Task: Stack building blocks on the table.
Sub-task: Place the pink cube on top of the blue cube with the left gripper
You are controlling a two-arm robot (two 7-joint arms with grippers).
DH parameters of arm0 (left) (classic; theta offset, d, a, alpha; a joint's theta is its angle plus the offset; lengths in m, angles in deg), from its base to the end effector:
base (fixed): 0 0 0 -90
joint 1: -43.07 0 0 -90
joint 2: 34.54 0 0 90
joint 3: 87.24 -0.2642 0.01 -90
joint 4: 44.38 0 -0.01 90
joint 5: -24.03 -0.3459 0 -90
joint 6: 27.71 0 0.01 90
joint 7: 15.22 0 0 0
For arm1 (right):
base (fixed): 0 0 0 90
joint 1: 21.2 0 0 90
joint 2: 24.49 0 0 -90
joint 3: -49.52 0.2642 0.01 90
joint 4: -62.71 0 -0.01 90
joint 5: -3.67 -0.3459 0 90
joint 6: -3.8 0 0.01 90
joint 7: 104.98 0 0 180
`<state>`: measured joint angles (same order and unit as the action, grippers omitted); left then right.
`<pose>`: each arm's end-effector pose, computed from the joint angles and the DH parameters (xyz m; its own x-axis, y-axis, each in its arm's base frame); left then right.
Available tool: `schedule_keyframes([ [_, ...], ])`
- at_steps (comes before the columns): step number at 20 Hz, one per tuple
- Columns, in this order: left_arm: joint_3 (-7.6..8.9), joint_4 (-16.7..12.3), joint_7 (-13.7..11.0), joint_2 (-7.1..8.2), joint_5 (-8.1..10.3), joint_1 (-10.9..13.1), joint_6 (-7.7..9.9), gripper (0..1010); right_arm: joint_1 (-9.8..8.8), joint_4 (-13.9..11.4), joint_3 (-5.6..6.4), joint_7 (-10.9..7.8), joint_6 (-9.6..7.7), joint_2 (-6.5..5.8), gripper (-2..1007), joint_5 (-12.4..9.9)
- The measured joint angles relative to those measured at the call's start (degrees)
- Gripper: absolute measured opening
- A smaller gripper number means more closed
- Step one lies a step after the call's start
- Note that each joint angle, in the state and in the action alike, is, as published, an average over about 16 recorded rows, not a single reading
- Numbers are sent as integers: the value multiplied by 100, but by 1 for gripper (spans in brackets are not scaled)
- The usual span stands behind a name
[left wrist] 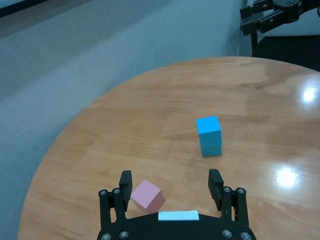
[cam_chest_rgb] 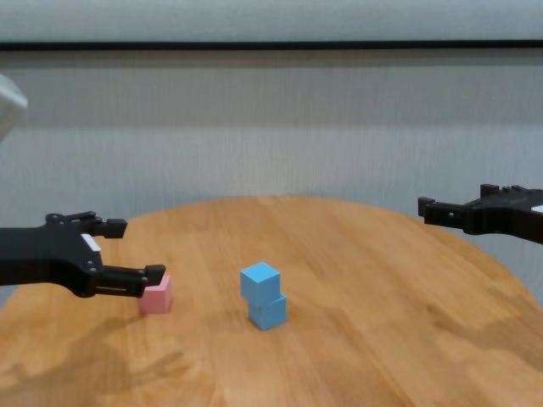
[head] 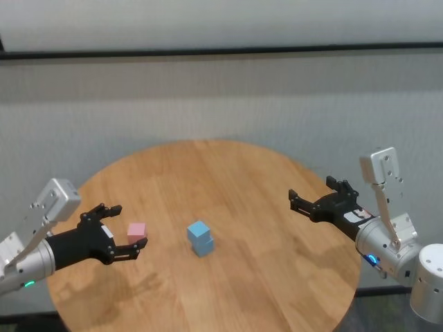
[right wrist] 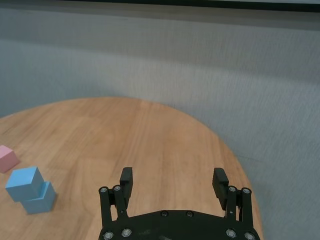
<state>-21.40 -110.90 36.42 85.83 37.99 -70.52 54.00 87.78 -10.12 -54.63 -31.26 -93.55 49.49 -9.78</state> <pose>0.4489 0.0920 -0.2686 0.7461 0.6027 0.2830 -0.6641 0.7045 0.2505 0.4442 -0.0231 -0.2583 0.4140 -0.9085 0.0566 0.8996 0.3988 -0.1779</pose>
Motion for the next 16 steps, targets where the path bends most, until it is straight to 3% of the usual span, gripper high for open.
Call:
schedule_keyframes([
  [6,-113,409,-45,-169,-19,-276,52,1000,7,9,-8,-6,1,7,1005,4],
  [16,-264,1452,-23,-598,-74,-852,165,1000,21,19,-14,-16,13,21,1004,-6],
])
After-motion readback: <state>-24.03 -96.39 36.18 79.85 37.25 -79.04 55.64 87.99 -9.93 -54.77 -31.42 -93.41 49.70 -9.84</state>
